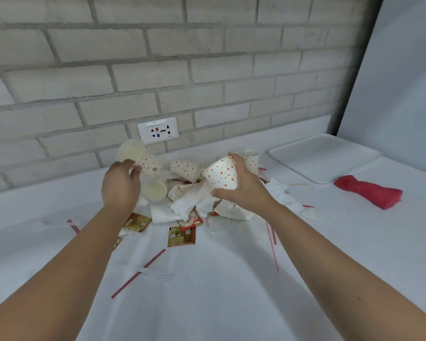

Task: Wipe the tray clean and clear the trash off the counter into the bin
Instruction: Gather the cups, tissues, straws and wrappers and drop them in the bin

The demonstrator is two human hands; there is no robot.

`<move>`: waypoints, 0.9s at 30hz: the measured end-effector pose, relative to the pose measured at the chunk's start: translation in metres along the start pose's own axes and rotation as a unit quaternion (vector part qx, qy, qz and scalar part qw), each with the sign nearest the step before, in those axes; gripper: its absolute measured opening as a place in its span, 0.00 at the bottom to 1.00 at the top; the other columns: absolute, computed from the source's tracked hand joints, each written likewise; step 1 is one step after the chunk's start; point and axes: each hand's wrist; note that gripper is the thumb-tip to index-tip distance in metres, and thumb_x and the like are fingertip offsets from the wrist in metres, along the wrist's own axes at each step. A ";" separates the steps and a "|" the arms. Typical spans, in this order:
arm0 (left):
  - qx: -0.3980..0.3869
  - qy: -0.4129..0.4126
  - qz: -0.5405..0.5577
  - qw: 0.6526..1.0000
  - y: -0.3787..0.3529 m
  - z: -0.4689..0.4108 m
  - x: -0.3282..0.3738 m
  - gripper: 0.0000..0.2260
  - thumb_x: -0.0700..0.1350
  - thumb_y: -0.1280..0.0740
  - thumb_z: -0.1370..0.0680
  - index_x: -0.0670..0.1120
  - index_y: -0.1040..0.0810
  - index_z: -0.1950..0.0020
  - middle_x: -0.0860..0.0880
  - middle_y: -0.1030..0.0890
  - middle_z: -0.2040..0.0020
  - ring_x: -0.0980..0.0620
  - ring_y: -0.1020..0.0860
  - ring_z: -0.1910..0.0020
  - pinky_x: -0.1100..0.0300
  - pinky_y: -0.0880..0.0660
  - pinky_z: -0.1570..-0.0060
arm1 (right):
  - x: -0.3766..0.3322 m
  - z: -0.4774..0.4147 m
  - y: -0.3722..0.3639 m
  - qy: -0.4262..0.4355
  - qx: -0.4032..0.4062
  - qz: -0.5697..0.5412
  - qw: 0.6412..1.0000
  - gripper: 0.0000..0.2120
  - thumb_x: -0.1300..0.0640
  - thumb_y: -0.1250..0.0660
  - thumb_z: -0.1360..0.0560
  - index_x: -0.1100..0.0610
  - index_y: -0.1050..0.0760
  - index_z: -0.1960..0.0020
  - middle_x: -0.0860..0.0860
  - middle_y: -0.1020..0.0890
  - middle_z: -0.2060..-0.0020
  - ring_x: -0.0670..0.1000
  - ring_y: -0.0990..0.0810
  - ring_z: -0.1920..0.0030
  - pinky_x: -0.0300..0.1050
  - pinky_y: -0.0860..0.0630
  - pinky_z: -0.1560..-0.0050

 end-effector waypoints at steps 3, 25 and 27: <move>-0.014 -0.032 0.044 0.998 -0.004 0.024 0.034 0.13 0.43 0.41 0.20 0.35 0.24 0.45 0.35 0.24 0.52 0.37 0.26 0.52 0.54 0.34 0.58 | 0.008 0.033 0.021 -0.024 0.028 0.001 0.999 0.44 0.51 0.26 0.32 0.47 0.49 0.25 0.52 0.31 0.34 0.55 0.29 0.38 0.43 0.27 0.51; -0.225 -0.176 0.289 0.914 -0.087 0.269 0.347 0.15 0.45 0.41 0.19 0.40 0.24 0.38 0.40 0.21 0.45 0.44 0.24 0.49 0.61 0.33 0.55 | 0.165 0.278 0.248 -0.224 0.193 0.037 0.954 0.42 0.54 0.26 0.31 0.48 0.48 0.26 0.47 0.34 0.43 0.50 0.30 0.47 0.32 0.31 0.66; -0.243 -0.185 0.298 0.904 -0.096 0.292 0.373 0.14 0.46 0.41 0.19 0.40 0.24 0.39 0.41 0.21 0.46 0.44 0.23 0.49 0.62 0.33 0.56 | 0.186 0.297 0.264 -0.239 0.191 0.046 0.951 0.43 0.54 0.25 0.32 0.49 0.48 0.26 0.48 0.32 0.41 0.51 0.30 0.44 0.38 0.29 0.55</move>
Point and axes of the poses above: each hand's wrist, its own z-axis away from the middle knuckle, its own y-axis out of the back of the hand, x = y × z
